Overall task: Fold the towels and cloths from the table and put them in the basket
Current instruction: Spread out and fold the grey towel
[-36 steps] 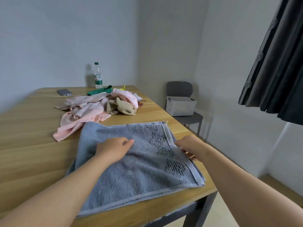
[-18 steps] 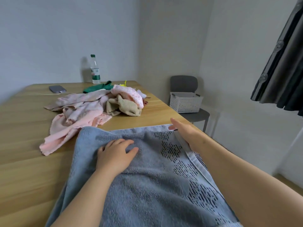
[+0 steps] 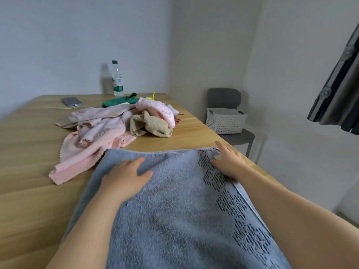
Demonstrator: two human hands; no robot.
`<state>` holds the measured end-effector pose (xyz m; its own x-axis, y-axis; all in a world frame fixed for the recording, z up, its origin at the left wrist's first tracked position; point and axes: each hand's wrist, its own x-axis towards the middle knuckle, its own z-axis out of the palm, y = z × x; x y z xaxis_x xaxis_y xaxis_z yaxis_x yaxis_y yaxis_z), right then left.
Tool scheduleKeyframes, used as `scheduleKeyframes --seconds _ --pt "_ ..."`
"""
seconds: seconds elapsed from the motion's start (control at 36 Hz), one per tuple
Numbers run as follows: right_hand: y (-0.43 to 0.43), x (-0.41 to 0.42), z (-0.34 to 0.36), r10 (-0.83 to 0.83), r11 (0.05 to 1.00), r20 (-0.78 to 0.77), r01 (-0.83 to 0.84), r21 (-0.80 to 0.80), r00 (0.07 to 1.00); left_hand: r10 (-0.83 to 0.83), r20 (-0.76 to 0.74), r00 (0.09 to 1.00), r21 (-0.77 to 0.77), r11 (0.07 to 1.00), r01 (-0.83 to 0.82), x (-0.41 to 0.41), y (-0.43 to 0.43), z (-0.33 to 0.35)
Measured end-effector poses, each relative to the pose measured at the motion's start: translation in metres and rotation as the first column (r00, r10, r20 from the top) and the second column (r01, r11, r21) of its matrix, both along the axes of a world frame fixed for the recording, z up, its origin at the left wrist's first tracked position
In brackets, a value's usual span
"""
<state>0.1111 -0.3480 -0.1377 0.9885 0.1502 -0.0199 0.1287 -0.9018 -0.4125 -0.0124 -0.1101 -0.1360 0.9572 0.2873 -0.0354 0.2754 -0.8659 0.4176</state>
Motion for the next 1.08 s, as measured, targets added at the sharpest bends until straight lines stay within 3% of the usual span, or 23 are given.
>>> scheduleKeyframes --seconds 0.06,0.11,0.17,0.31,0.56,0.67,0.72,0.81,0.94,1.08 --pt "0.003 -0.005 -0.004 -0.041 0.998 0.106 0.047 -0.052 0.994 0.013 -0.099 0.995 0.133 0.991 0.000 0.000 0.000 -0.012" --pt "0.007 -0.014 -0.006 -0.060 0.990 0.298 0.095 -0.102 0.953 0.027 -0.090 0.996 0.196 0.981 -0.009 0.000 -0.003 -0.018" --pt "0.013 -0.024 -0.006 -0.026 0.985 0.391 0.090 -0.145 0.920 0.040 -0.052 0.998 0.205 0.978 -0.029 0.000 -0.006 -0.020" --pt "0.026 -0.052 -0.014 0.120 0.969 0.202 -0.071 -0.235 0.972 0.058 -0.024 0.998 0.211 0.976 -0.052 -0.003 -0.007 -0.022" --pt "-0.004 -0.083 -0.019 0.108 0.980 0.171 -0.076 -0.183 0.979 0.055 -0.060 0.997 0.219 0.975 -0.041 -0.029 -0.029 -0.020" --pt "-0.016 -0.080 -0.006 -0.089 0.988 0.178 0.064 0.139 0.980 0.125 -0.072 0.990 0.223 0.969 -0.106 -0.024 -0.030 -0.002" --pt "-0.020 -0.074 -0.001 -0.149 0.971 0.158 0.114 0.210 0.976 0.114 0.031 0.993 0.264 0.957 -0.118 -0.015 -0.027 0.007" --pt "-0.022 -0.064 0.003 -0.192 0.962 0.077 0.172 0.212 0.978 0.017 0.174 0.985 0.173 0.984 -0.048 0.001 -0.026 0.010" --pt "-0.020 -0.046 -0.002 -0.220 0.960 0.043 0.209 0.186 0.974 -0.053 0.101 0.993 0.135 0.990 0.039 0.031 -0.025 0.002" --pt "-0.021 -0.030 -0.005 -0.280 0.955 -0.016 0.280 0.093 0.960 0.049 0.058 0.997 0.132 0.990 -0.056 0.046 -0.021 -0.012"
